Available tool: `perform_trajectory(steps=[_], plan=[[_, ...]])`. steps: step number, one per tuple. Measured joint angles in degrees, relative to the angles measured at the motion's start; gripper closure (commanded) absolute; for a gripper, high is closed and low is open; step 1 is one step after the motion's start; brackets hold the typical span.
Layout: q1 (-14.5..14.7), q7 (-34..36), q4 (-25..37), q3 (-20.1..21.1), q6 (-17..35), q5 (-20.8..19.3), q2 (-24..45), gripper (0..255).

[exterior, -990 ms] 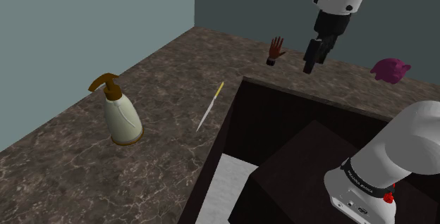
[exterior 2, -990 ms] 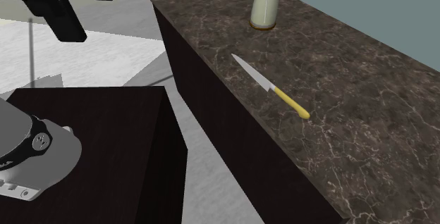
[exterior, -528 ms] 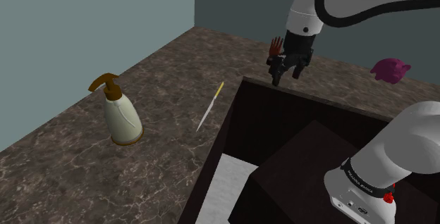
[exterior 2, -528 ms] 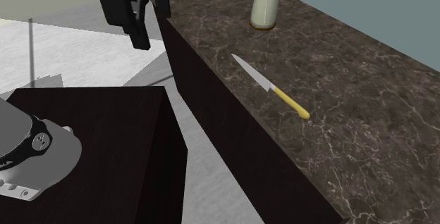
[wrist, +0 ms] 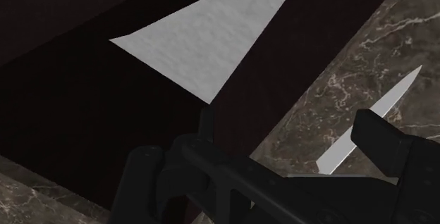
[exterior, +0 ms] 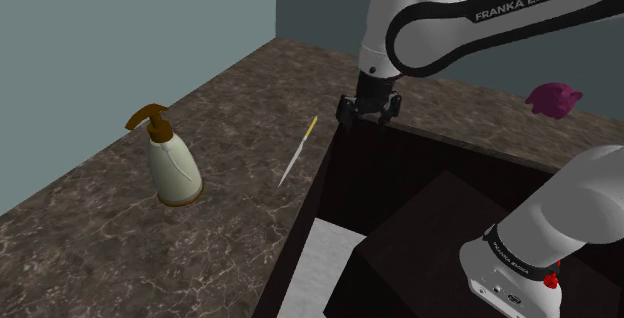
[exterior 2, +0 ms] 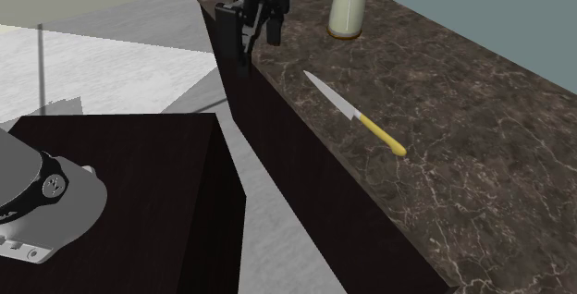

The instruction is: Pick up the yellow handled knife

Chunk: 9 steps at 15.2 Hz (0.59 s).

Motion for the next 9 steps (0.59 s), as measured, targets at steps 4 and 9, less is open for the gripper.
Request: perform_trajectory(steps=[4,9], plan=[[-2.61,11.71,4.39,3.65,6.41,-3.98,10.44,0],[-3.43,27.73,11.28,5.15,11.59,-12.1,23.21,0]])
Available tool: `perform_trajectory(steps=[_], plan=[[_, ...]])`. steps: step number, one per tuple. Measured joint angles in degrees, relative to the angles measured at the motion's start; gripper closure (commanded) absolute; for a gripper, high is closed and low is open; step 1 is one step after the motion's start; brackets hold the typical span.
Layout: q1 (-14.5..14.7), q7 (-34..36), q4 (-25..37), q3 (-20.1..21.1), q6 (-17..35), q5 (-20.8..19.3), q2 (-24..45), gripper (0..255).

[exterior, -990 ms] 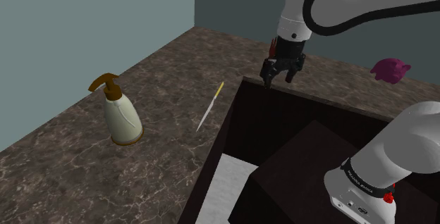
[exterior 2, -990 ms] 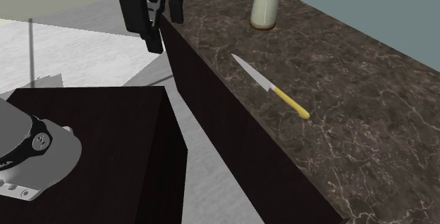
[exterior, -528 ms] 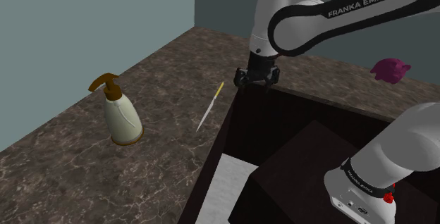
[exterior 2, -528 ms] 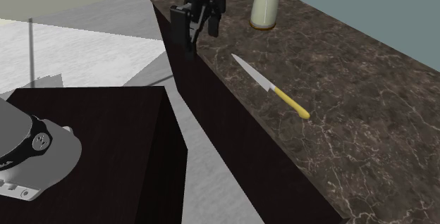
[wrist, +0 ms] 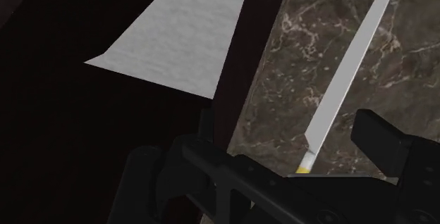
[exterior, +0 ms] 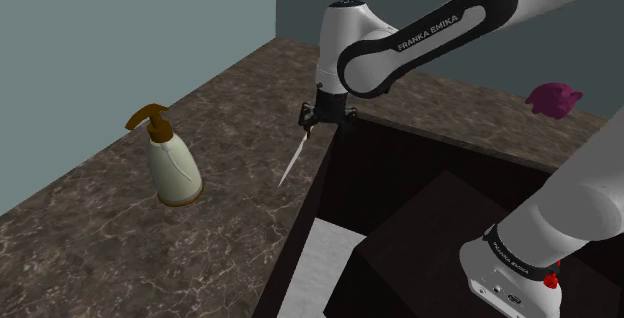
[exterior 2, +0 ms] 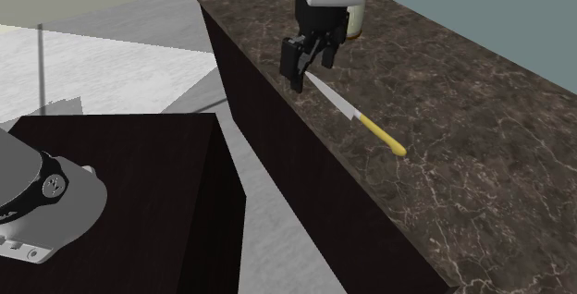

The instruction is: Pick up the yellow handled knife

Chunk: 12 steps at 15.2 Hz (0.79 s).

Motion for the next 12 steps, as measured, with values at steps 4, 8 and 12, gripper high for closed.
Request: perform_trajectory(steps=[4,8,12], plan=[[1.91,11.9,7.25,-2.32,2.5,-7.14,10.52,0],[4.65,20.66,13.7,-5.57,3.78,-11.31,18.34,0],[5.61,22.65,14.41,-6.89,5.99,-13.1,21.39,0]])
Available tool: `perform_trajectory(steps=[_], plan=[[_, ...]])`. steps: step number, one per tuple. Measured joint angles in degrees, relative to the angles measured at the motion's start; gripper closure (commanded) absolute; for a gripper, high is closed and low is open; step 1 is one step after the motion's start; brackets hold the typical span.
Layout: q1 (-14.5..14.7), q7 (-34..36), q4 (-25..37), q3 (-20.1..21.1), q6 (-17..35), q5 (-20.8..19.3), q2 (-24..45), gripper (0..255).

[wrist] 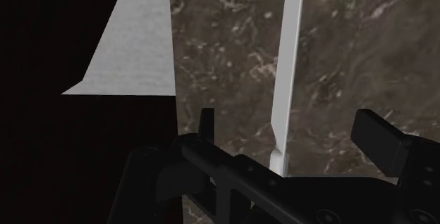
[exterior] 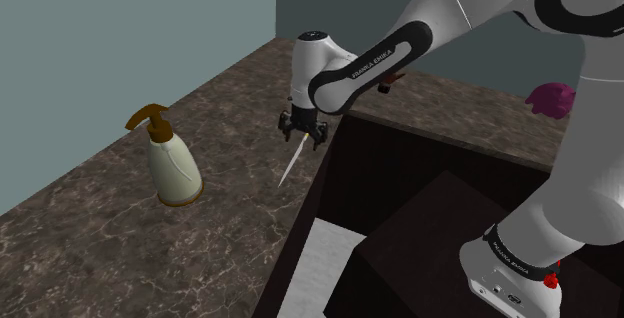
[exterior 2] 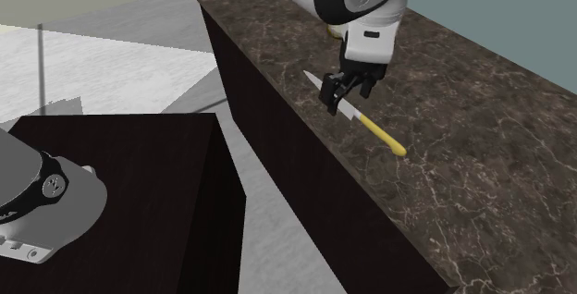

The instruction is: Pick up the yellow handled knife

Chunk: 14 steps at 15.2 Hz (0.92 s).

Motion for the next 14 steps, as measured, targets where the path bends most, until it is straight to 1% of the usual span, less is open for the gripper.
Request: perform_trajectory(steps=[4,5,14], plan=[[0.63,0.83,0.35,-0.82,1.58,-1.2,2.05,0],[0.63,0.86,0.26,-0.85,1.71,-1.24,2.09,255],[0.62,0.87,0.2,-0.89,1.84,-1.29,2.13,255]])
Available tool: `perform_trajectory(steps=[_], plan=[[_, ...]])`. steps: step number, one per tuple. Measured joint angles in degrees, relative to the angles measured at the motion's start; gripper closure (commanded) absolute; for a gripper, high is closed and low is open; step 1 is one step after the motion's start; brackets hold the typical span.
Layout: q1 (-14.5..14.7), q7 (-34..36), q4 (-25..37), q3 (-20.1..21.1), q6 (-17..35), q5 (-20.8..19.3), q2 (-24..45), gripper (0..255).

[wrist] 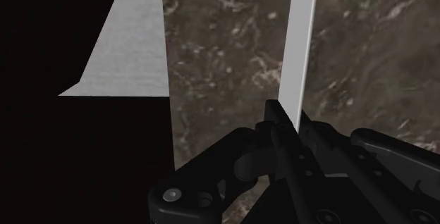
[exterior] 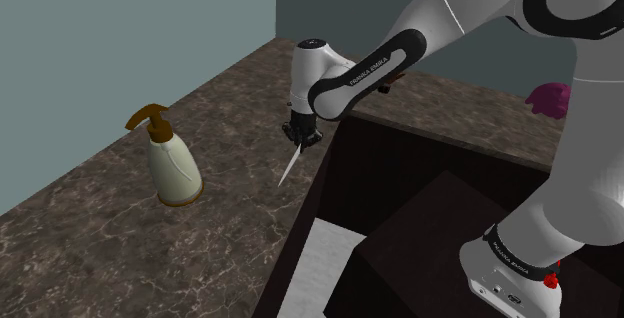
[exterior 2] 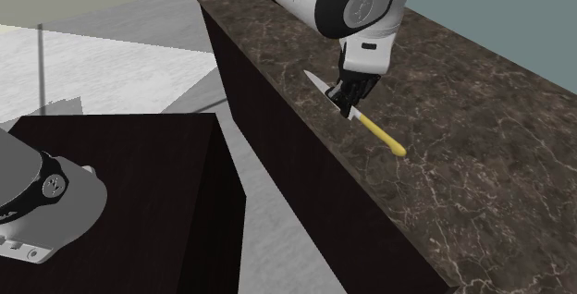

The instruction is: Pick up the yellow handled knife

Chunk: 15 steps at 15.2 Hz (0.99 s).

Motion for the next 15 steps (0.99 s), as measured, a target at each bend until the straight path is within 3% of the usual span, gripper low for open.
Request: perform_trajectory(steps=[15], plan=[[-1.98,-3.09,0.97,2.77,-7.46,4.61,-7.11,255]])
